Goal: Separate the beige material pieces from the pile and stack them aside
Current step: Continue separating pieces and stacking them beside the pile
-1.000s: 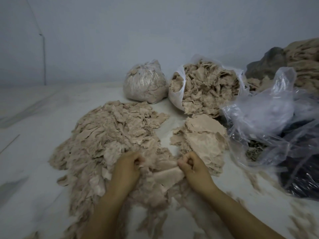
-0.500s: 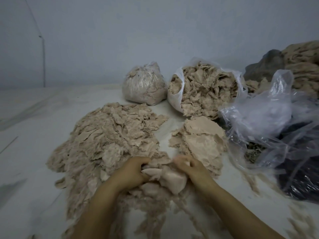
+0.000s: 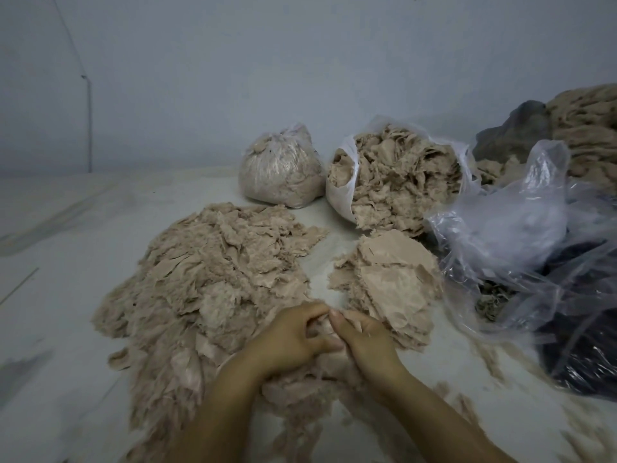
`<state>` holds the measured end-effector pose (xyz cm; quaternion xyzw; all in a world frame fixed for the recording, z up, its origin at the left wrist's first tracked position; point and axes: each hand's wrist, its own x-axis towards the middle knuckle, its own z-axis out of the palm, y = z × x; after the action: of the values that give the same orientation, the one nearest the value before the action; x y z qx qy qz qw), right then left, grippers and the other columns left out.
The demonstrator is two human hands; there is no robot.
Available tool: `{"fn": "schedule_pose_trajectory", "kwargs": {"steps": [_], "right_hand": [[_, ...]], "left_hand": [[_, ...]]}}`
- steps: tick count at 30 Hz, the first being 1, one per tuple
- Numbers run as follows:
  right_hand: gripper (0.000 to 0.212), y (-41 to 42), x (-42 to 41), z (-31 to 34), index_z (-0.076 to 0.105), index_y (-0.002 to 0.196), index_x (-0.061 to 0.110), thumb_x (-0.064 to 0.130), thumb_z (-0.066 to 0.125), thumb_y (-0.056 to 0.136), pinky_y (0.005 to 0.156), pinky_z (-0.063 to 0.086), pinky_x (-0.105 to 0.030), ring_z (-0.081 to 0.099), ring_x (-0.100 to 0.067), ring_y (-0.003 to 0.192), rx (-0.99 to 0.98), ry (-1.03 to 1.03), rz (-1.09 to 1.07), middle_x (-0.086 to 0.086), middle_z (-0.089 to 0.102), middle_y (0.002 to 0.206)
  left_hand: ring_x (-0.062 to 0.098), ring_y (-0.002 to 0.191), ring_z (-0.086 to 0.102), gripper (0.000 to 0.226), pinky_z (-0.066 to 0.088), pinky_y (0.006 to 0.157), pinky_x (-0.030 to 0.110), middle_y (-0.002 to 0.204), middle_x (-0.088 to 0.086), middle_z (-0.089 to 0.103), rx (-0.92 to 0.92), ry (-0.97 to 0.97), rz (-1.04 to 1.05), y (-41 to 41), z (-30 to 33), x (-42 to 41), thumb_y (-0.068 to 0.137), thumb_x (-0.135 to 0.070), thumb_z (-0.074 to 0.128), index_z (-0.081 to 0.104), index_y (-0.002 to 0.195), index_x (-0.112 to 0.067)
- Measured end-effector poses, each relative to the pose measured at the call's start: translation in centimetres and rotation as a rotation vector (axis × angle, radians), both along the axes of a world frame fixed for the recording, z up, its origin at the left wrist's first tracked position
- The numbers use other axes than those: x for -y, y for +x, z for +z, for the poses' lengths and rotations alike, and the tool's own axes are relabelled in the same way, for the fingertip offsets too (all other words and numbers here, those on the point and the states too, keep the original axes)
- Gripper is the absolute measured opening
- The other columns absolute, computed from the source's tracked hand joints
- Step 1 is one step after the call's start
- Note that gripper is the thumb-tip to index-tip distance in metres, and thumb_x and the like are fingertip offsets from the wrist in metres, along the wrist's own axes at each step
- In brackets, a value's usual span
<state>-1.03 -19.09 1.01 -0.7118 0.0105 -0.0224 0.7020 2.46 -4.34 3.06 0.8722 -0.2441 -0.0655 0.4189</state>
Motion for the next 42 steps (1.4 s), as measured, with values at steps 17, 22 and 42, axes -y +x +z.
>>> {"fn": "schedule_pose_trajectory", "kwargs": {"steps": [17,22,42], "right_hand": [[0.025,0.0,0.7,-0.8,0.07,0.094,0.001,0.022,0.056,0.095,0.085,0.05,-0.048,0.063,-0.041,0.094,-0.002,0.059,-0.187,-0.024,0.069,0.094],[0.026,-0.3,1.7,-0.7,0.072,0.102,0.007,0.026,0.055,0.095,0.076,0.057,-0.033,0.071,-0.026,0.088,-0.091,0.208,-0.062,-0.01,0.075,0.093],[0.027,0.6,1.8,-0.1,0.06,0.075,0.015,0.038,0.062,0.089,0.061,0.04,-0.02,0.051,-0.004,0.062,0.147,-0.15,-0.03,0.007,0.058,0.068]], "left_hand": [[-0.001,0.053,0.046,0.033,0.038,0.058,0.02,0.056,-0.014,0.054,0.095,-0.305,0.404,0.7,-2.4,0.0,0.092,-0.017,0.057,0.057,0.06,-0.024],[0.005,0.054,0.051,0.034,0.041,0.059,0.024,0.058,-0.006,0.057,0.031,-0.185,0.38,0.7,-2.0,-1.1,0.097,-0.026,0.049,0.057,0.067,-0.011],[0.021,0.073,0.045,0.037,0.036,0.068,0.035,0.078,0.012,0.05,-0.182,-0.439,0.116,-0.6,-0.5,2.0,0.096,-0.019,0.051,0.054,0.088,0.017]]}}
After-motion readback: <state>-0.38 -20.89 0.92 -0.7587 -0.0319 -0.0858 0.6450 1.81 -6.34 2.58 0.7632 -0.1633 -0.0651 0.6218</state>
